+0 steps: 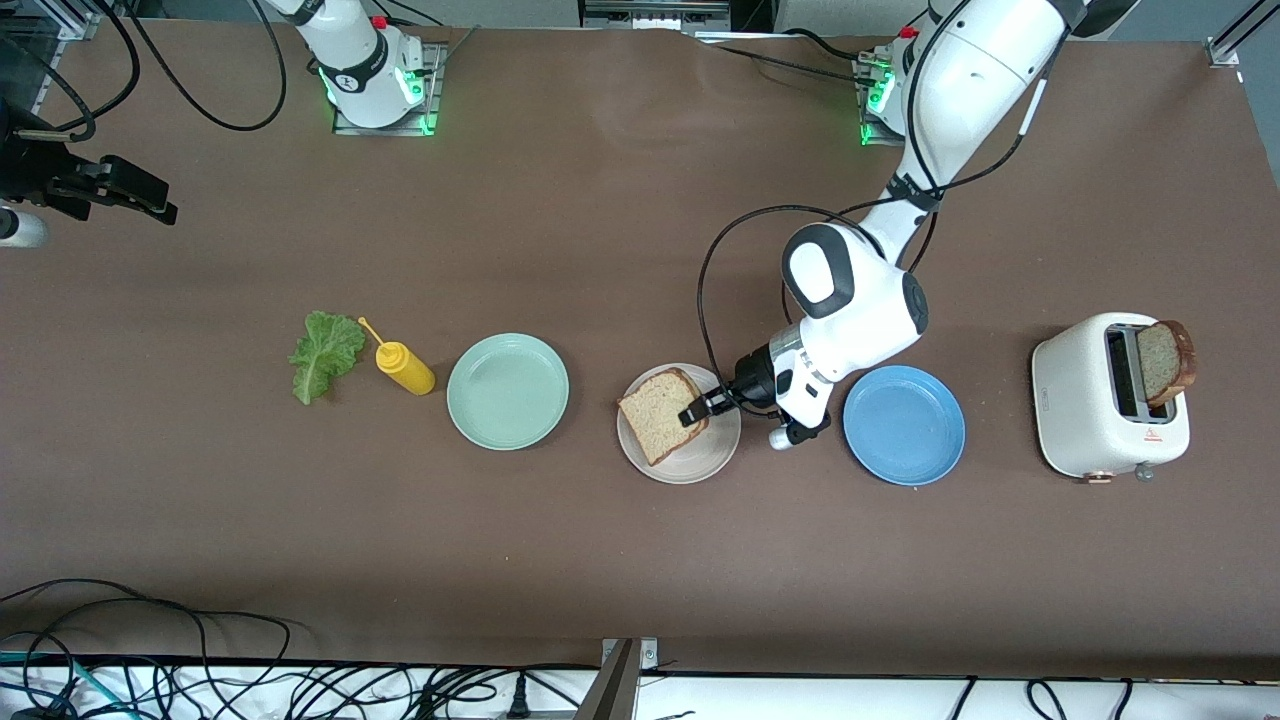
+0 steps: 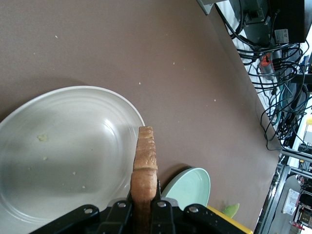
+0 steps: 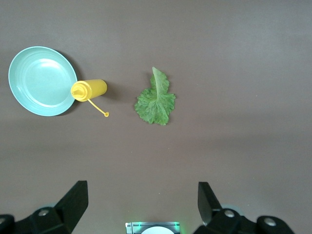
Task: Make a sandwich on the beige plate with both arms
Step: 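Release the bread onto the beige plate and raise the left gripper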
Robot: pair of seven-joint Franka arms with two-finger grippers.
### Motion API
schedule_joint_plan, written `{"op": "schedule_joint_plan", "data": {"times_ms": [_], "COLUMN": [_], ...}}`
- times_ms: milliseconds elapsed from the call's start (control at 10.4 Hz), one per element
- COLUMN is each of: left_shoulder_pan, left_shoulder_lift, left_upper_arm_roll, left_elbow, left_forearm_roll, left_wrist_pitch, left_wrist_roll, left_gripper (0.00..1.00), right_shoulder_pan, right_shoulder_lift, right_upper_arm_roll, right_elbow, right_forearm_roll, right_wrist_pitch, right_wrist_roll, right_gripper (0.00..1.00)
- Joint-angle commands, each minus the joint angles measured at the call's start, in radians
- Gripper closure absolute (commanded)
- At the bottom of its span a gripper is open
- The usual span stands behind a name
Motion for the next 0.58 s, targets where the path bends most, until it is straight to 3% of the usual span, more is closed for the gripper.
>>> {"op": "schedule_joint_plan", "data": {"times_ms": [0,97,193,290,483], "left_shoulder_pan": [-0.005,-0.005,-0.005,-0.002,0.005], "left_shoulder_lift": [0.030,0.039,0.043,0.042,0.034], "left_upper_arm_roll": [-0.002,-0.002,-0.001,-0.001,0.010], "left_elbow": [0.033,0.033,0.031,0.031,0.016], "left_forearm_roll": [-0.031,-0.031,-0.031,-0.030,0.016], "left_wrist_pitch": [0.021,0.035,0.037,0.035,0.037], "left_wrist_roll": [0.018,0.033,0.069,0.089,0.105], "left_gripper": [1.00,0.79,0.20,0.00,0.00], "right_shoulder_pan": [0.000,0.000,0.000,0.000,0.000], "right_shoulder_lift": [-0.006,-0.006,-0.006,-0.006,-0.006], "right_upper_arm_roll": [0.002,0.002,0.002,0.003,0.003], "right_elbow": [0.012,0.012,0.012,0.012,0.012], "right_forearm_roll": [-0.002,-0.002,-0.002,-0.002,-0.002], "right_wrist_pitch": [-0.018,-0.018,-0.020,-0.020,-0.020], "right_wrist_roll": [0.010,0.010,0.010,0.012,0.010], "right_gripper": [0.00,0.00,0.00,0.00,0.00]}}
